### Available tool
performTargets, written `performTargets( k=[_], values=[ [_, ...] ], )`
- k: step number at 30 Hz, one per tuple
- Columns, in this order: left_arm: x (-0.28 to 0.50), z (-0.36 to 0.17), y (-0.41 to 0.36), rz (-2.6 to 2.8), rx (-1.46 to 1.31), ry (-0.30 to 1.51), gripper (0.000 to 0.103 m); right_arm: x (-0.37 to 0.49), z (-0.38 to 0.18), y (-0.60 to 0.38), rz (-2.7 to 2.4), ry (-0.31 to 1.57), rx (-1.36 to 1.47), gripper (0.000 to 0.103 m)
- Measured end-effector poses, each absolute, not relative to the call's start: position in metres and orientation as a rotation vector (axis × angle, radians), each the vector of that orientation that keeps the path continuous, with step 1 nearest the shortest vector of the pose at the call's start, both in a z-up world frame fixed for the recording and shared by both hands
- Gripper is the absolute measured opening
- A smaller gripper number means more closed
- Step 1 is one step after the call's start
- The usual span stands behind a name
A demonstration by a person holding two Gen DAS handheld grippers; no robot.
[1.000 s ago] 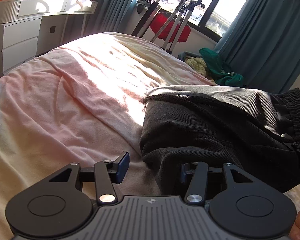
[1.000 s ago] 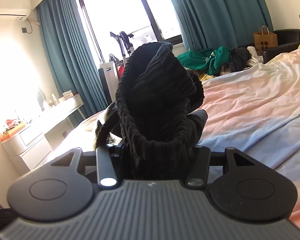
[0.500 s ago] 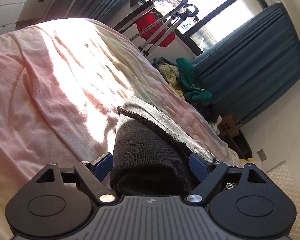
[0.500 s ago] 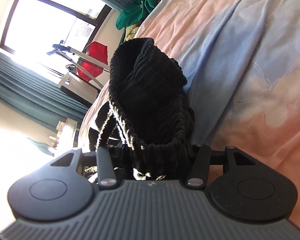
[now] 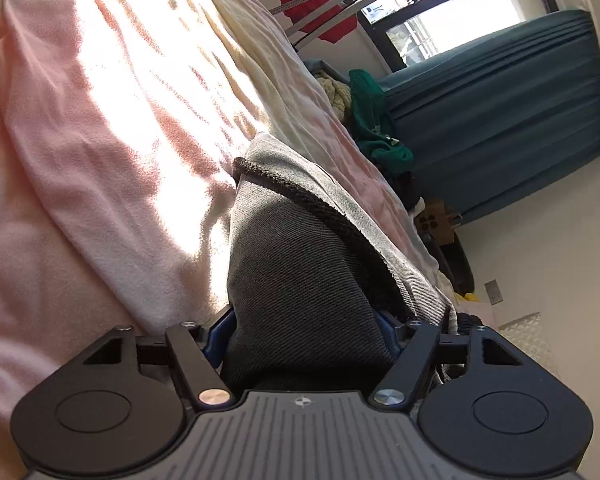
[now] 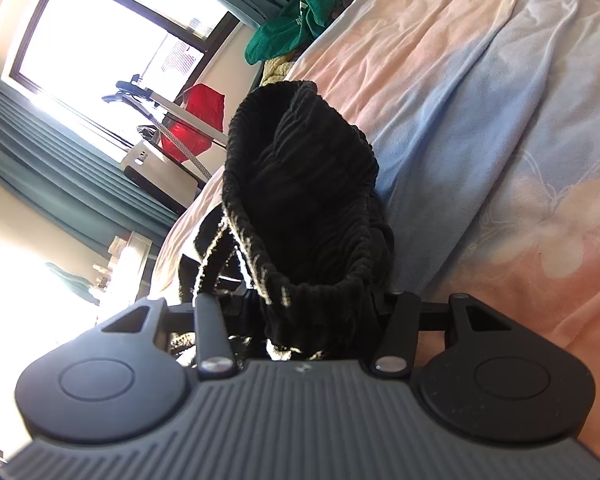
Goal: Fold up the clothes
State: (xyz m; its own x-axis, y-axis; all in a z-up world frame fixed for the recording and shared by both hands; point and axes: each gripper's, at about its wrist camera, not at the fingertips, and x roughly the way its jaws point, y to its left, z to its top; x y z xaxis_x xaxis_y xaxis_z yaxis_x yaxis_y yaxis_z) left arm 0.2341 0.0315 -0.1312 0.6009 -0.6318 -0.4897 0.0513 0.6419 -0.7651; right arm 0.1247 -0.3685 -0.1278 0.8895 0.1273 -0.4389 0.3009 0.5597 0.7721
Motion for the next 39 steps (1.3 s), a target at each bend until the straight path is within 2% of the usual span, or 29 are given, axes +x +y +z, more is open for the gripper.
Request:
performTargets(
  k=[2,5,10,18,26,33,39],
  values=[
    [0.232,-0.129,0.028,-0.429,-0.764,0.831,0.057,0.126,-0.122,-0.366,-0.100,0.465,0.958,0.048],
    [0.226,-0.123,0.027,-0.411,-0.757,0.809,0.050,0.124,-0.110,-0.365,-0.074,0.432,0.935,0.046],
    [0.214,-0.093,0.013,-0.370,-0.713,0.791,0.044,0.121,-0.086,-0.370,-0.017,0.380,0.923,0.042],
    [0.207,-0.013,-0.040,-0.405,-0.663,0.731,0.042,0.109,-0.038,-0.415,0.040,0.227,0.942,0.040],
    [0.252,0.041,-0.154,-0.445,-0.597,0.609,0.043,0.109,-0.017,-0.500,0.039,0.017,0.963,0.040],
    [0.318,0.029,-0.271,-0.516,-0.508,0.600,0.043,0.130,-0.042,-0.584,-0.046,-0.077,0.996,0.040],
    [0.378,-0.027,-0.352,-0.595,-0.461,0.616,0.043,0.141,-0.096,-0.627,-0.171,-0.131,1.024,0.040]
  ],
)
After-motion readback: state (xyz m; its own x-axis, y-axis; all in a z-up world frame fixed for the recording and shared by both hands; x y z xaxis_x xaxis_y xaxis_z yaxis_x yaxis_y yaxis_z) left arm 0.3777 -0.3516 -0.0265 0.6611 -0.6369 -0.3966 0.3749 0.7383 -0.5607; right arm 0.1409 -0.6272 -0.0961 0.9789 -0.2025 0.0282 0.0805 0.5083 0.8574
